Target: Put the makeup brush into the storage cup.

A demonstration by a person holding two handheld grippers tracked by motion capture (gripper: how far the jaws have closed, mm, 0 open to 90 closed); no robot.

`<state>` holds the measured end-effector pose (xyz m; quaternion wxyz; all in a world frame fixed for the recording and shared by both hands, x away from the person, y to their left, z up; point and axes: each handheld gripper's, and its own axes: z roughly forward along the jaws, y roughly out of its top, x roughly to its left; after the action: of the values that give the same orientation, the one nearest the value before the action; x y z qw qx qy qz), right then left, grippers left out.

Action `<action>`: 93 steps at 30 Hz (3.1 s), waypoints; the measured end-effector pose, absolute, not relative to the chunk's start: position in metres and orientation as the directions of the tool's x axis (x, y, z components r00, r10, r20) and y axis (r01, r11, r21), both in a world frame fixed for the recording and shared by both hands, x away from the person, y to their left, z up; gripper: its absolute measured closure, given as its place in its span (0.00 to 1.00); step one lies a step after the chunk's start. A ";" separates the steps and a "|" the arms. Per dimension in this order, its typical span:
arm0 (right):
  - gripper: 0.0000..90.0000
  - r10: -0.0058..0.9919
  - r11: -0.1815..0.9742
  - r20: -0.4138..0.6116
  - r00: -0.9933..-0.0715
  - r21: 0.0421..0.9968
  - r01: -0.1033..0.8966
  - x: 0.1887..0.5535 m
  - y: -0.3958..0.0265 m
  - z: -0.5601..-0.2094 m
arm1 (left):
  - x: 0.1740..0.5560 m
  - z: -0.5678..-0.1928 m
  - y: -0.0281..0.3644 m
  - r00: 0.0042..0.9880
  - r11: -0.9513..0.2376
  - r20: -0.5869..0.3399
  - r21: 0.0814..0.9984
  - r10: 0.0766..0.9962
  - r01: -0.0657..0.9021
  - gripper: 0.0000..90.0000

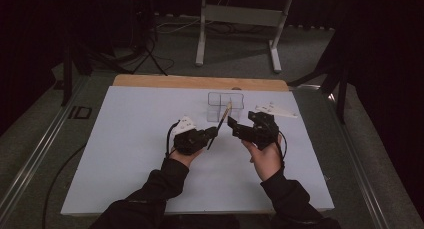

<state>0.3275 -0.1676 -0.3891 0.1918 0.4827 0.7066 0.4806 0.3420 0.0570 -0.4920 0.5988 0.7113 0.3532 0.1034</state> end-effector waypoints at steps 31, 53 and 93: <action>0.80 0.829 -0.094 0.417 -0.374 0.762 0.640 0.364 -0.150 -0.415 | 0.340 -0.490 0.054 0.753 -0.042 -0.278 0.926 0.596 0.375 0.93; 0.93 0.822 -0.031 0.368 -0.434 0.790 0.612 0.361 -0.145 -0.407 | 0.344 -0.474 0.048 0.781 -0.108 -0.279 0.909 0.558 0.402 0.69; 0.93 0.807 0.124 0.154 -0.570 0.900 0.418 0.384 -0.152 -0.317 | 0.330 -0.463 0.122 0.764 -0.105 -0.369 0.865 0.528 0.490 0.01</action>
<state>0.3841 -0.1520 -0.3174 0.1912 0.4226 0.7247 0.5095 0.3301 0.1215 -0.4634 0.5746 0.7430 0.3429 0.0165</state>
